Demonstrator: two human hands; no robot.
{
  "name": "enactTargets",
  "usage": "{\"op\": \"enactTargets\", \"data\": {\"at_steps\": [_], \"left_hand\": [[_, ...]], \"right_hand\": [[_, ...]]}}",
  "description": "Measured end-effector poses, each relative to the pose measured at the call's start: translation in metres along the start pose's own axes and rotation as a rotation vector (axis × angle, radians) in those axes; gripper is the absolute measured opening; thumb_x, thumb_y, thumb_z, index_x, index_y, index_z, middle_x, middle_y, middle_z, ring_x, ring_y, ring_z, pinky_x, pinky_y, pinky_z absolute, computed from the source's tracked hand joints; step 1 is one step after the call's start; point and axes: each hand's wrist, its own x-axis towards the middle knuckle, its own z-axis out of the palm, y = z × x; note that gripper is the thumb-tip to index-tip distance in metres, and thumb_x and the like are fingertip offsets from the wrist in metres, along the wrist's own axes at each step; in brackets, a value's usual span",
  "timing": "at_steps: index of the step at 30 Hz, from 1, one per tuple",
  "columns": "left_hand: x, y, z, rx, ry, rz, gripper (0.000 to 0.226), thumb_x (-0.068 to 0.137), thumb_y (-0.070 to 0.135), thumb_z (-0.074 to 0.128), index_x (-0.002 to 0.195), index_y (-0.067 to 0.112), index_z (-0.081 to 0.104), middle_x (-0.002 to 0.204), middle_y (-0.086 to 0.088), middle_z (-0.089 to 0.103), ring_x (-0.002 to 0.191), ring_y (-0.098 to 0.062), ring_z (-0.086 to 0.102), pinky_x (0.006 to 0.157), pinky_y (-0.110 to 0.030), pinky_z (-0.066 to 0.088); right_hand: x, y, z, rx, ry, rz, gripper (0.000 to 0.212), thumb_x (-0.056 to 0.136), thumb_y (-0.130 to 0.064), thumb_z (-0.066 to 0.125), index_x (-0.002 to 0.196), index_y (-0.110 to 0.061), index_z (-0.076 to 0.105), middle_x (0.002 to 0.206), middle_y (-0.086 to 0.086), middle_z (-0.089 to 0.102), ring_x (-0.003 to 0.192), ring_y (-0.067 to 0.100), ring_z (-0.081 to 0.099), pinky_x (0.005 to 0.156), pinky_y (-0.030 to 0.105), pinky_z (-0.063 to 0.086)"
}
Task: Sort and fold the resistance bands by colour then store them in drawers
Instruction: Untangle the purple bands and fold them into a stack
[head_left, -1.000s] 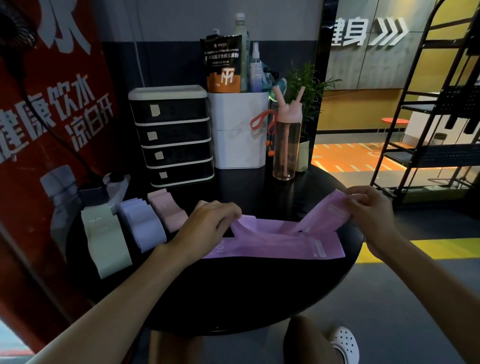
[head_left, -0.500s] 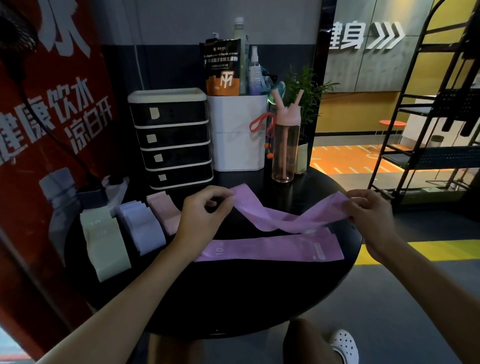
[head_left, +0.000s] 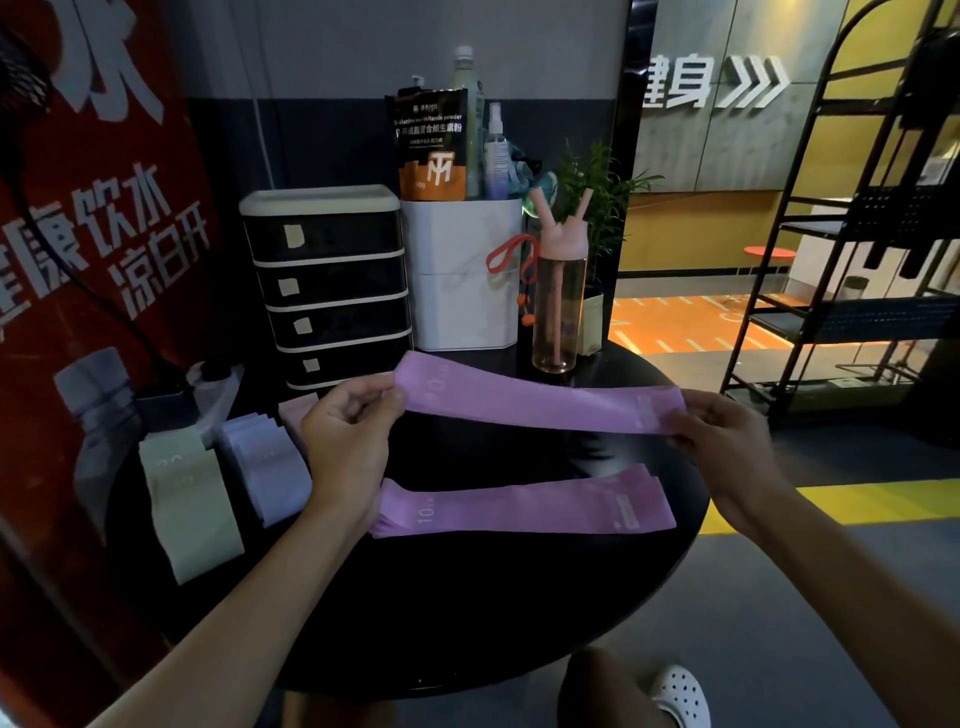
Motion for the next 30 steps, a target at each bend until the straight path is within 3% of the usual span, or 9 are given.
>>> {"op": "enactTargets", "data": {"at_steps": [3,7,10,14,18,20,24,28,30], "left_hand": [[-0.001,-0.001,0.0,-0.029,-0.006,-0.015,0.015,0.089,-0.005,0.066,0.089,0.01,0.069,0.093,-0.012,0.071,0.093,-0.024,0.068,0.094,-0.043,0.057],[-0.002,-0.002,0.0,-0.045,-0.019,-0.066,0.022,0.091,-0.011,0.059,0.088,0.008,0.068,0.094,-0.01,0.072,0.099,-0.025,0.071,0.089,-0.036,0.059],[0.0,-0.001,0.0,-0.072,0.0,-0.142,0.02,0.093,-0.01,0.057,0.096,0.004,0.071,0.104,-0.014,0.071,0.103,-0.025,0.07,0.091,-0.034,0.058],[-0.003,0.0,-0.005,-0.101,0.013,-0.175,0.016,0.093,-0.003,0.062,0.107,-0.004,0.07,0.105,-0.016,0.072,0.099,-0.023,0.072,0.088,-0.032,0.059],[-0.008,-0.007,-0.022,0.148,0.015,-0.036,0.009,0.089,0.002,0.069,0.094,0.008,0.073,0.093,-0.01,0.073,0.086,-0.015,0.071,0.082,-0.029,0.059],[-0.011,-0.012,-0.033,0.329,-0.01,0.091,0.017,0.088,0.002,0.07,0.086,0.018,0.073,0.085,-0.001,0.072,0.078,-0.007,0.066,0.078,-0.023,0.056],[-0.021,-0.021,-0.049,0.531,-0.106,0.22,0.015,0.087,0.002,0.07,0.086,0.016,0.073,0.083,0.001,0.071,0.076,-0.007,0.064,0.071,-0.014,0.051],[-0.024,-0.035,-0.061,0.616,-0.173,0.271,0.019,0.086,-0.001,0.07,0.085,0.018,0.072,0.083,-0.001,0.07,0.079,-0.013,0.065,0.075,-0.018,0.051],[-0.028,-0.037,-0.063,0.665,-0.197,0.298,0.02,0.085,-0.002,0.07,0.085,0.018,0.071,0.083,0.002,0.069,0.078,-0.008,0.063,0.074,-0.013,0.049]], "right_hand": [[0.0,0.0,0.002,0.018,0.016,0.003,0.023,0.091,0.0,0.061,0.111,-0.01,0.065,0.1,0.012,0.069,0.079,0.014,0.071,0.062,0.022,0.055],[-0.001,0.0,0.006,0.062,-0.003,0.005,0.03,0.092,0.001,0.06,0.121,-0.006,0.057,0.105,0.018,0.066,0.099,0.028,0.067,0.077,0.033,0.056],[-0.004,-0.003,0.009,0.072,-0.028,0.005,0.034,0.093,0.002,0.057,0.126,-0.005,0.052,0.105,0.019,0.063,0.097,0.029,0.066,0.081,0.037,0.056],[-0.009,-0.004,0.011,0.026,-0.035,-0.028,0.021,0.097,0.0,0.051,0.115,-0.01,0.054,0.095,0.012,0.062,0.089,0.023,0.064,0.075,0.034,0.054],[-0.01,0.005,0.008,-0.096,-0.023,-0.095,0.017,0.098,-0.002,0.051,0.096,-0.016,0.059,0.094,0.011,0.063,0.09,0.024,0.061,0.074,0.035,0.051],[-0.013,0.01,0.007,-0.161,-0.033,-0.116,0.017,0.096,-0.001,0.053,0.091,-0.015,0.062,0.09,0.009,0.062,0.089,0.023,0.06,0.079,0.039,0.049],[-0.025,0.021,0.003,-0.258,-0.066,-0.15,0.019,0.094,0.0,0.055,0.087,-0.015,0.063,0.086,0.005,0.06,0.084,0.017,0.059,0.076,0.029,0.049],[-0.031,0.037,-0.004,-0.364,-0.111,-0.147,0.007,0.093,-0.002,0.058,0.096,-0.002,0.064,0.095,0.028,0.06,0.084,0.025,0.057,0.073,0.032,0.048],[-0.032,0.043,-0.006,-0.429,-0.105,-0.162,0.008,0.093,-0.001,0.059,0.097,0.003,0.064,0.098,0.028,0.06,0.083,0.025,0.056,0.072,0.031,0.047]]}}
